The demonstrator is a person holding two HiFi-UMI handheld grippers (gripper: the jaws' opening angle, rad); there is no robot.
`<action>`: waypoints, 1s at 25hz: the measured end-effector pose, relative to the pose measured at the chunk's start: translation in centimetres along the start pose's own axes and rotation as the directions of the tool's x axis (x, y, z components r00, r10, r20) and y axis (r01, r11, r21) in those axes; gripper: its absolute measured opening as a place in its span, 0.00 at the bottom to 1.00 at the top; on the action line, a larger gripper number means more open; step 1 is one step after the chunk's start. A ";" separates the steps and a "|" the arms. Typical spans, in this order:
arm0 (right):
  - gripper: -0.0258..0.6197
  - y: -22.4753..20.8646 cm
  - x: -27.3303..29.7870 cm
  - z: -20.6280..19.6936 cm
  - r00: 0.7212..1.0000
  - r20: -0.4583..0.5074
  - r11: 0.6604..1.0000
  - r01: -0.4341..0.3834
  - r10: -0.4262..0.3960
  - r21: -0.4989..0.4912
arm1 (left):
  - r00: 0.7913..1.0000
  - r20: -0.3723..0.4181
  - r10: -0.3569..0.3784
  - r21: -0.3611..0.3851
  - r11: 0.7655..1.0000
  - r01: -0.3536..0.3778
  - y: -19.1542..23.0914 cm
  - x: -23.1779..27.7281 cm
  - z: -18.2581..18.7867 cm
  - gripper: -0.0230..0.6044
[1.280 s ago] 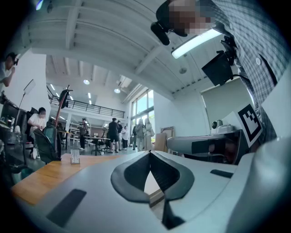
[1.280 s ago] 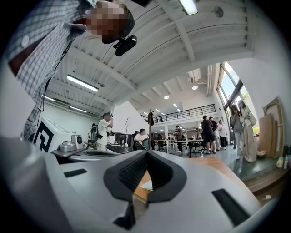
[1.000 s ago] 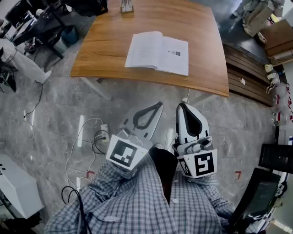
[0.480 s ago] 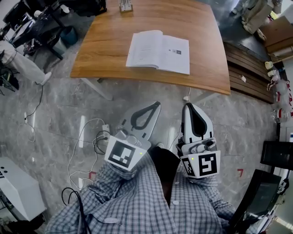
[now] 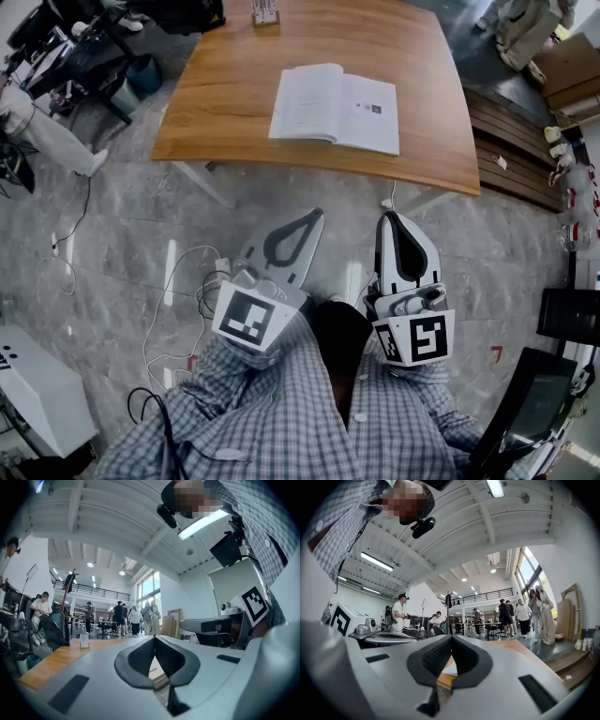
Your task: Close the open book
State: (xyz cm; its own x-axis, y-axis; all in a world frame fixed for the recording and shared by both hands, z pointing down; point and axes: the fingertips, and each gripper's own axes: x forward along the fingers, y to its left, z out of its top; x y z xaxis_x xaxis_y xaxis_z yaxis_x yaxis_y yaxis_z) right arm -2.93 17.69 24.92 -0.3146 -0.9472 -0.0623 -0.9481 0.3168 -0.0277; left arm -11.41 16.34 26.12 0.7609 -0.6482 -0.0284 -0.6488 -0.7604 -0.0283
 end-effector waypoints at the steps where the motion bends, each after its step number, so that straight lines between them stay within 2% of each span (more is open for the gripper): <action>1: 0.07 0.3 0.1 0.0 1.000 -0.001 1.000 0.002 -0.002 -0.002 | 1.000 -0.003 -0.002 -0.001 1.000 0.002 0.2 -0.2 -0.1 0.05; 10: 0.07 1.1 -0.1 -0.7 0.999 -0.020 0.999 0.038 -0.039 -0.006 | 1.000 0.001 -0.014 -0.002 1.000 0.014 1.3 -1.4 -0.4 0.05; 13: 0.07 1.4 -0.2 -1.2 0.998 -0.049 0.999 0.034 -0.036 -0.038 | 1.000 -0.004 -0.016 -0.011 1.000 0.016 1.3 -1.5 -0.7 0.05; 25: 0.07 0.9 2.0 -2.4 0.998 -0.069 1.000 -0.012 0.010 -0.026 | 1.000 -0.018 0.017 -0.002 1.000 -0.017 2.8 -0.7 -1.5 0.05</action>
State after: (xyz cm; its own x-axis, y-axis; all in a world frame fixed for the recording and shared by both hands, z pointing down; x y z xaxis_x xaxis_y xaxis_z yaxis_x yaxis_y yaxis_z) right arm -4.49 15.93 27.19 -0.3268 -0.9451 0.0067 -0.9451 0.3268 -0.0012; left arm -13.73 14.62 27.60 0.7499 -0.6615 -0.0110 -0.6615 -0.7495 -0.0261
